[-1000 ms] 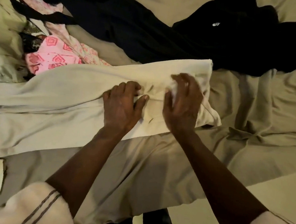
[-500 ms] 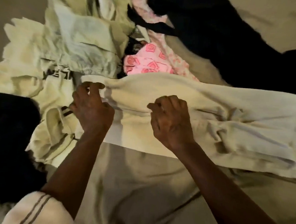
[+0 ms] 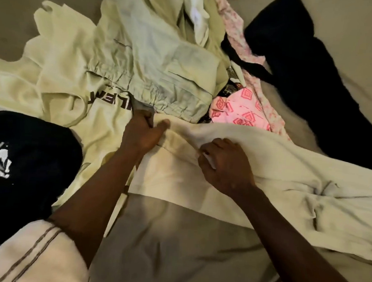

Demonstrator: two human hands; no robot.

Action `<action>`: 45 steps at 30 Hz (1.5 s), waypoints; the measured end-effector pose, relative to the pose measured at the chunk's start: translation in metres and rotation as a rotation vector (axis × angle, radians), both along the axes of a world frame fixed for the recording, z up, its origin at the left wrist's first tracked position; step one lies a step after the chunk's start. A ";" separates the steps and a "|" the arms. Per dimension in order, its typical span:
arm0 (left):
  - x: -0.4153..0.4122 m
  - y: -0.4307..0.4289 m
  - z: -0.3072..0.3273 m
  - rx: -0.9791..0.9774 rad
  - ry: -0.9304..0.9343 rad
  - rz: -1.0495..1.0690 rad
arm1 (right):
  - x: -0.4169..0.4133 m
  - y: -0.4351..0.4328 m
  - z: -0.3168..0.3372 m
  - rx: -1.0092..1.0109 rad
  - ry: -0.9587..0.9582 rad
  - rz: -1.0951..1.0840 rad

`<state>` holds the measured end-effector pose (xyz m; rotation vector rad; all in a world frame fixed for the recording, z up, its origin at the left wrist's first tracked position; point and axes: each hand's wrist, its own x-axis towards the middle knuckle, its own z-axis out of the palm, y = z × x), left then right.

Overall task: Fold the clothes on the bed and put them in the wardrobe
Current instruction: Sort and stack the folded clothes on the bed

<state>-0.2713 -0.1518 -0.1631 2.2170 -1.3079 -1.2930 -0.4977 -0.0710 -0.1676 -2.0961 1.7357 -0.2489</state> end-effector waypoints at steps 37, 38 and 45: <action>0.026 -0.029 -0.004 0.084 0.099 -0.080 | 0.186 0.015 -0.006 0.244 0.118 -0.233; 0.026 -0.029 -0.003 0.070 0.098 -0.077 | 0.189 0.017 -0.005 0.182 0.110 -0.234; 0.019 -0.022 0.005 0.044 0.047 -0.226 | 0.176 0.045 -0.012 0.299 -0.031 -0.239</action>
